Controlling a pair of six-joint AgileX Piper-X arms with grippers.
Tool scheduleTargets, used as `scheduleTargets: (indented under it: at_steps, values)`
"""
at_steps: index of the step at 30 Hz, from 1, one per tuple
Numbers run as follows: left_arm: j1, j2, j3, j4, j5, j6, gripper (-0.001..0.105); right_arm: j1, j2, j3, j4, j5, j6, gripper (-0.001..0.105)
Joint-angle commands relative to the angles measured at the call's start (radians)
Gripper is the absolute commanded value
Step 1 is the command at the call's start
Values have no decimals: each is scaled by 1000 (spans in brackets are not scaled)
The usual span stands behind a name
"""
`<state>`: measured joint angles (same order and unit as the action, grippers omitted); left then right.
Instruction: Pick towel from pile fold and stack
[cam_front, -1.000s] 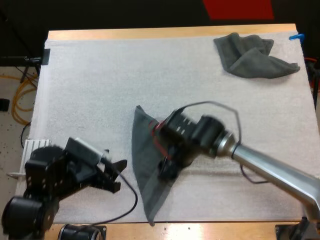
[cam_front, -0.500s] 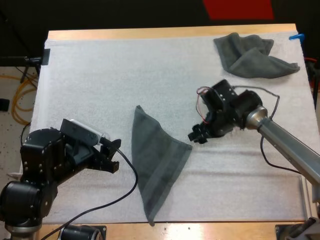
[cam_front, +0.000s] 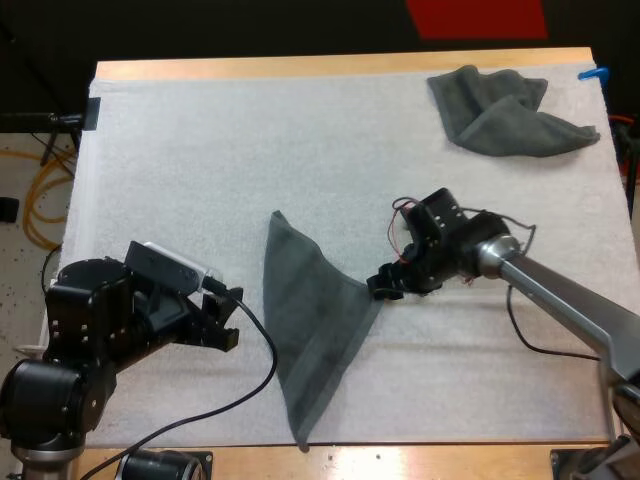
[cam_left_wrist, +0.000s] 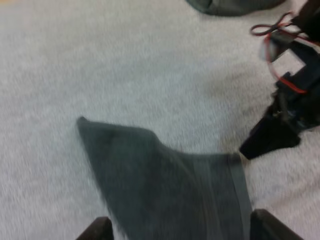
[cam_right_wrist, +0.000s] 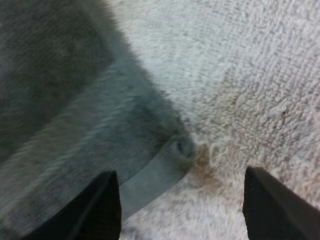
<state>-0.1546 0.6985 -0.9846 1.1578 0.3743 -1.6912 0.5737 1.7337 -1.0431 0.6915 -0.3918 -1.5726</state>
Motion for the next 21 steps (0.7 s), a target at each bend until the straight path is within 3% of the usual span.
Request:
scheduleTargets:
  at_steps: [1,15,18,21]
  values:
    - [-5,0,-6,12,5,-2,56,-3,20,0,-12,-23,14,52]
    - [-5,0,-6,26,5,-2,56,-3,101,0,-81,-229,67,50]
    - [-5,0,-6,26,5,-2,56,-3,101,0,-85,-188,92,38]
    - [-5,0,-6,26,5,-2,56,-3,101,0,-88,-164,88,16]
